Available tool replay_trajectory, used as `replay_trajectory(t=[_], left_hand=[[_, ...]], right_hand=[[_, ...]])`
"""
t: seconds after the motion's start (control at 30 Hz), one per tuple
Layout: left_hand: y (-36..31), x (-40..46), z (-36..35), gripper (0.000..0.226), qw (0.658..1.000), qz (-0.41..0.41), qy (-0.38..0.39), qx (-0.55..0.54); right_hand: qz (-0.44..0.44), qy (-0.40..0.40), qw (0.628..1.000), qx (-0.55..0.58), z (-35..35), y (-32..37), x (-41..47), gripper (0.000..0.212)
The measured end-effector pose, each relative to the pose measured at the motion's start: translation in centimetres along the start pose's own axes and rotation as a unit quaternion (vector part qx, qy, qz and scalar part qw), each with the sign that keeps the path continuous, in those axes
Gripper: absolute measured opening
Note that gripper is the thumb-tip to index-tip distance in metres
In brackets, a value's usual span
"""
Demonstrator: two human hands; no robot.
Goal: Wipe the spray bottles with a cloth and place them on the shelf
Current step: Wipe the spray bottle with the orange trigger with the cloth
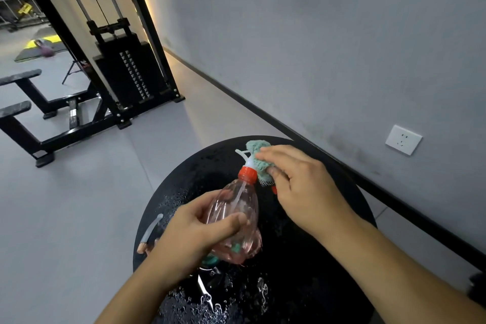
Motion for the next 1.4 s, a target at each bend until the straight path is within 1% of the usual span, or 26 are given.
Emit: replay_trajectory(t=[0.07, 0.2, 0.27, 0.37, 0.4, 0.5, 0.6, 0.63, 0.73, 0.8, 0.87, 1.0, 1.1, 1.23, 1.33, 1.4], left_hand=[[-0.3, -0.1, -0.3, 0.055, 1.0, -0.005, 0.006, 0.008], [-0.6, -0.3, -0.9, 0.042, 1.0, -0.01, 0.005, 0.027], [-0.7, -0.3, -0.6, 0.046, 0.999, -0.017, 0.002, 0.027], [-0.6, -0.2, 0.3, 0.064, 1.0, -0.019, -0.006, -0.005], [-0.7, -0.3, 0.4, 0.065, 1.0, -0.018, -0.002, -0.007], [-1.1, -0.4, -0.3, 0.051, 1.0, -0.014, 0.023, 0.008], [-0.9, -0.5, -0.4, 0.042, 1.0, -0.009, 0.021, 0.004], [-0.8, -0.5, -0.2, 0.044, 1.0, -0.012, 0.018, -0.007], [-0.5, -0.5, 0.6, 0.065, 0.999, -0.009, -0.001, -0.036], [-0.4, -0.5, 0.6, 0.067, 0.999, -0.008, 0.007, -0.033], [-0.4, -0.5, 0.5, 0.06, 0.999, -0.012, 0.002, -0.034], [-0.5, -0.4, 0.9, 0.038, 0.997, -0.011, -0.042, -0.071], [-0.4, -0.2, 1.1, 0.025, 0.995, -0.001, -0.05, -0.086], [-0.6, -0.2, 0.5, 0.027, 0.996, 0.003, -0.021, -0.086], [-0.8, -0.3, 0.8, 0.033, 0.995, -0.007, -0.044, -0.085], [-0.7, -0.3, 1.3, 0.037, 0.993, -0.008, -0.057, -0.104]], right_hand=[[-0.005, -0.005, 1.0, 0.002, 0.0, 0.2, -0.2, 0.039], [0.051, 0.05, 0.997, -0.011, -1.8, 2.2, -1.2, 0.04], [0.042, 0.046, 0.998, -0.018, -1.5, 1.7, -0.9, 0.039], [-0.003, -0.004, 1.0, -0.023, 0.0, 0.0, -0.3, 0.039], [-0.011, -0.016, 1.0, -0.019, 0.3, -0.2, -0.2, 0.039], [-0.001, -0.003, 1.0, -0.003, -0.2, 0.5, -0.7, 0.039], [0.02, 0.023, 1.0, -0.007, -0.8, 1.1, -0.9, 0.041], [0.013, 0.016, 1.0, -0.012, -0.6, 0.8, -0.8, 0.041], [-0.027, -0.035, 0.999, -0.02, 0.7, -0.5, -0.3, 0.039], [-0.039, -0.041, 0.998, -0.023, 0.8, -0.6, -0.2, 0.038], [-0.035, -0.024, 0.999, -0.026, 0.3, -0.3, -0.4, 0.039], [-0.037, 0.012, 0.999, -0.019, -0.5, 0.1, -0.8, 0.038], [-0.032, 0.027, 0.998, -0.037, -0.9, 0.4, -1.0, 0.038], [-0.029, 0.037, 0.998, -0.051, -1.2, 0.7, -1.1, 0.041], [-0.024, 0.044, 0.998, -0.049, -1.3, 0.8, -1.1, 0.043], [-0.021, 0.059, 0.997, -0.047, -1.6, 0.9, -1.2, 0.043]])
Point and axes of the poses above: each hand's wrist, its own x-axis towards the middle knuckle, its own z-axis out of the back of the hand, y = z × x, the point moved 7 cm from there along x, towards the middle knuckle, and after that the axes turned 2 degrees about y, right-handed, at the moved point
